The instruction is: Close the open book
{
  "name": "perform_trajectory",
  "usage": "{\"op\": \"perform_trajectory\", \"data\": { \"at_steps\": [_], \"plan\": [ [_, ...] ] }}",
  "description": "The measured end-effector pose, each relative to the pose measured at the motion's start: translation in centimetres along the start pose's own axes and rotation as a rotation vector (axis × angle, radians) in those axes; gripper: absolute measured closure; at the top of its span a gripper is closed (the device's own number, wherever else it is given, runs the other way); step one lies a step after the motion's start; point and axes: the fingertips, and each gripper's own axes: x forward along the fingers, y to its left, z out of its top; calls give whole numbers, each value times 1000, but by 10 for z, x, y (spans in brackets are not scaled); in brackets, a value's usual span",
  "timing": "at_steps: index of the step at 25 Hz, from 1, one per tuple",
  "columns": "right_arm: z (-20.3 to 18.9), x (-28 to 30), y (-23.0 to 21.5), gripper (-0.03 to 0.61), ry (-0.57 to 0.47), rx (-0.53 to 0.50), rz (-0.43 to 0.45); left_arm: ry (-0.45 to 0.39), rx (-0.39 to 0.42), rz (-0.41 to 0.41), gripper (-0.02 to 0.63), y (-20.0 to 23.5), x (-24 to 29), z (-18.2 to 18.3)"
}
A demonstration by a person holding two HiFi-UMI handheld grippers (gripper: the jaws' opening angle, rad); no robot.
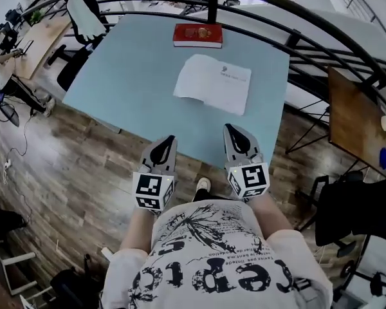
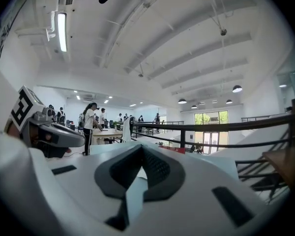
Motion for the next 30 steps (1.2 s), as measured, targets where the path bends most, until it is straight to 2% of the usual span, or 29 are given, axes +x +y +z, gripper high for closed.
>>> {"op": "perform_trajectory", "data": {
  "at_steps": [7,20,22,28,29,30],
  "plan": [
    [-11,35,-49,568,38,10,-65,19,-32,-69,592,11,74,6],
    [-62,80,-120,568,132,98,-261,74,-153,-236,592,28,196,-27],
    [-71,89,-123,568,153,111,-280,90,-234,-254,592,35,214,-43],
    [-90,119,-128,568,205,102,-286,162,-657,-290,589,50,258,-104],
    [-93,125,-129,568,209,104,-287,176,-716,-292,567,54,265,-113],
    [-96,131,-130,568,213,107,-289,188,-778,-296,518,57,271,-121]
  ]
}}
